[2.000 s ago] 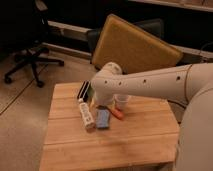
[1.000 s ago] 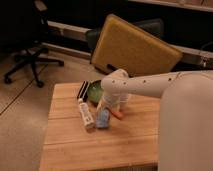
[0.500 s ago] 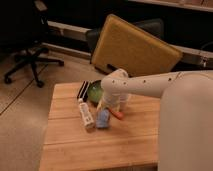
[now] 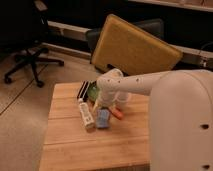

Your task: Place the white sponge in the ceramic bowl

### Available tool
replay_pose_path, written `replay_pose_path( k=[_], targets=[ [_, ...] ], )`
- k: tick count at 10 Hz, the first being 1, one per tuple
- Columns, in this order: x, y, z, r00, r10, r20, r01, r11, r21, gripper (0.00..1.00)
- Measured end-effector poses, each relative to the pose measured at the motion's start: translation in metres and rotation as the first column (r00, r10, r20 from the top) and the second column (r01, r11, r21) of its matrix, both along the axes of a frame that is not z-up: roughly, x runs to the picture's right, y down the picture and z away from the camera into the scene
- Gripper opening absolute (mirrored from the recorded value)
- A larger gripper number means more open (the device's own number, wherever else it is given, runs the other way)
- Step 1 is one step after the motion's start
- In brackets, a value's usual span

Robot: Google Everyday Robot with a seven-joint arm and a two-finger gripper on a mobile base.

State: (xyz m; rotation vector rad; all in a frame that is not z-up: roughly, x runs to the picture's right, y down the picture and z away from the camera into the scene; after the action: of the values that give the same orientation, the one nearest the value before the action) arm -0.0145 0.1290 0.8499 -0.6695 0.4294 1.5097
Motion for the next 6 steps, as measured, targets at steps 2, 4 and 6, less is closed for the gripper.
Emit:
replay_pose_path(
  k=[2,4,6],
  targets=[
    [-0.008,0.008,0.016,0.999,-0.013,0.03,0.014,0.9991,-0.039,0.65],
    [-0.009,0.014,0.025,0.999,-0.005,0.039,0.008,0.9974,-0.071,0.65],
    [-0.01,0.02,0.032,0.999,0.007,0.043,-0.003,0.995,-0.1,0.65]
  ],
)
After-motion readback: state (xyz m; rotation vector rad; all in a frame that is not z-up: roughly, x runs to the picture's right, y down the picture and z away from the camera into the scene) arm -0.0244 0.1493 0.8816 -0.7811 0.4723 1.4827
